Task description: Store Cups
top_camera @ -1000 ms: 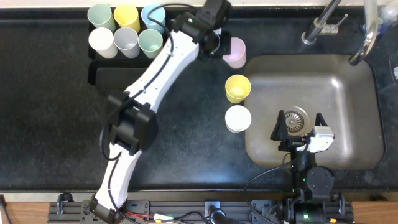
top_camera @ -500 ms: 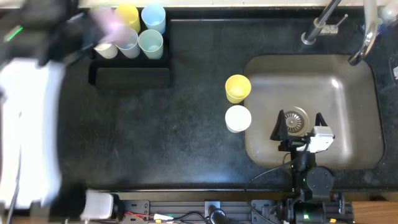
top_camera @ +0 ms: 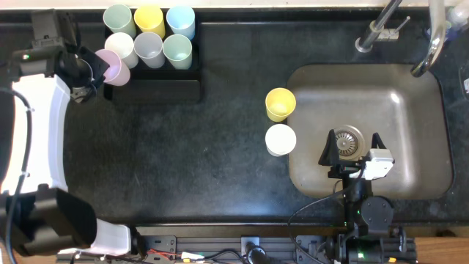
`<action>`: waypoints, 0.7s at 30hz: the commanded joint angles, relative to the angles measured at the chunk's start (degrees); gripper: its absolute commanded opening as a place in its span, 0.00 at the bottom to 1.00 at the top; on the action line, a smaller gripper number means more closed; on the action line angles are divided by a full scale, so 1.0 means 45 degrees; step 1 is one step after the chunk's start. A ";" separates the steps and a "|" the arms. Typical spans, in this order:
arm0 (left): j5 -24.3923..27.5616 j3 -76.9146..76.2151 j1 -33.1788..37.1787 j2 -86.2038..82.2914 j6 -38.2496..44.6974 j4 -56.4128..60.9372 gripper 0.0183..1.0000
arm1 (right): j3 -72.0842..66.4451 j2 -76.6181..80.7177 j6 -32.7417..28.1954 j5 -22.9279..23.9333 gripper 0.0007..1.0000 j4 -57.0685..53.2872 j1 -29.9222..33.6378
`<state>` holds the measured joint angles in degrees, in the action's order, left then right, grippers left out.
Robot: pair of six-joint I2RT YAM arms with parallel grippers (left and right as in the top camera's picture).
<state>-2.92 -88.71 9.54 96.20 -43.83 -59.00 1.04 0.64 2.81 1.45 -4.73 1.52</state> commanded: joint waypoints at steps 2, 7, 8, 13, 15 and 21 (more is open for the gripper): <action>0.0068 -0.0087 0.0204 0.0685 -0.0287 0.0049 0.02 | -0.0170 -0.0097 0.0049 -0.0092 1.00 0.0058 0.0078; -0.0039 -0.0087 0.0214 0.1277 -0.0291 0.0102 0.02 | -0.0170 -0.0097 0.0049 -0.0092 1.00 0.0058 0.0078; -0.0092 -0.0087 0.0214 0.1389 -0.0287 0.0141 0.02 | -0.0170 -0.0097 0.0049 -0.0092 1.00 0.0058 0.0078; -0.0675 -0.0087 0.0228 0.1647 -0.0282 0.0427 0.02 | -0.0170 -0.0097 0.0049 -0.0087 1.00 0.0058 0.0078; -0.0714 -0.0087 0.0272 0.1710 -0.0282 0.0505 0.02 | -0.0170 -0.0097 0.0049 -0.0092 1.00 0.0058 0.0073; -0.0690 -0.0087 0.0282 0.2093 -0.0287 0.0782 0.02 | -0.0170 -0.0097 0.0049 -0.0092 1.00 0.0058 0.0078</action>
<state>-4.97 -88.73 10.31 103.77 -44.66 -55.68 1.04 0.64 2.76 1.45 -4.73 1.52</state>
